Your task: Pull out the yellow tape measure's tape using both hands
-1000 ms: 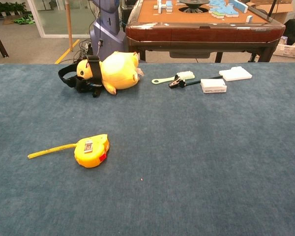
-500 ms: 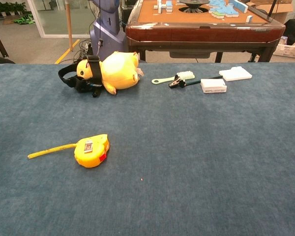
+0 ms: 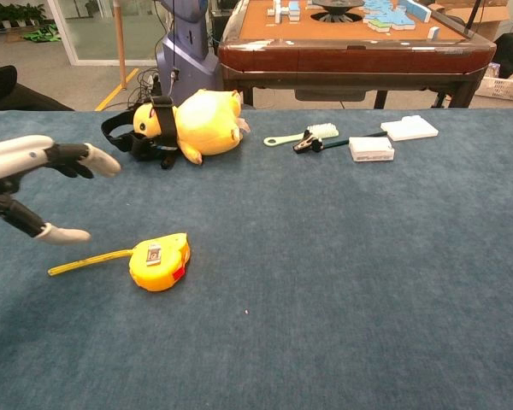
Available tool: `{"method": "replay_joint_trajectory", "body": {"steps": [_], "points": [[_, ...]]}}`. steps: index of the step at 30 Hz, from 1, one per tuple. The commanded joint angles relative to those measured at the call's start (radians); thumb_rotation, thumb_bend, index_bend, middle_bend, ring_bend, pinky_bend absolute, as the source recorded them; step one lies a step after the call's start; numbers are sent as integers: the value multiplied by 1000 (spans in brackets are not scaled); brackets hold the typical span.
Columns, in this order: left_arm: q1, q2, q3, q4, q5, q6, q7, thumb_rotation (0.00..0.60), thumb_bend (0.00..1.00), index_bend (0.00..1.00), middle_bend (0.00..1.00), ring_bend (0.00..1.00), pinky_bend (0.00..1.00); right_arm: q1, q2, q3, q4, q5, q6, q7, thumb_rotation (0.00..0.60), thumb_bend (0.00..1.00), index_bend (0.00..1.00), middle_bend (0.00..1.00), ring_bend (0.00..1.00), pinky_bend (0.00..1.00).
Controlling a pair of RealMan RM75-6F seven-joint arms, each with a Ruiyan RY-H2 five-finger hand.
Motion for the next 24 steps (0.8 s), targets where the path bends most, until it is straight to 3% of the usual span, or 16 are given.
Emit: {"method": "replay_joint_trajectory", "body": {"steps": [1, 6, 15, 24], "points": [[-64, -42, -6, 34, -41, -80, 6, 600, 166, 99, 142, 130, 101, -3, 3, -2, -1, 4, 2, 0, 600, 91, 378, 298, 212, 219], [-102, -83, 7, 56, -85, -123, 49, 600, 165, 37, 103, 102, 95, -7, 3, -5, 0, 14, -2, 0, 600, 92, 378, 298, 212, 219], [-114, -133, 37, 70, -137, -105, 110, 600, 163, 31, 99, 103, 95, -11, 1, -11, 7, 15, -2, 6, 600, 91, 378, 298, 212, 219], [-122, -198, 38, 122, -170, -94, 91, 600, 154, 25, 97, 105, 95, -23, 9, -14, 1, 12, 10, 18, 600, 92, 378, 298, 212, 219]]}}
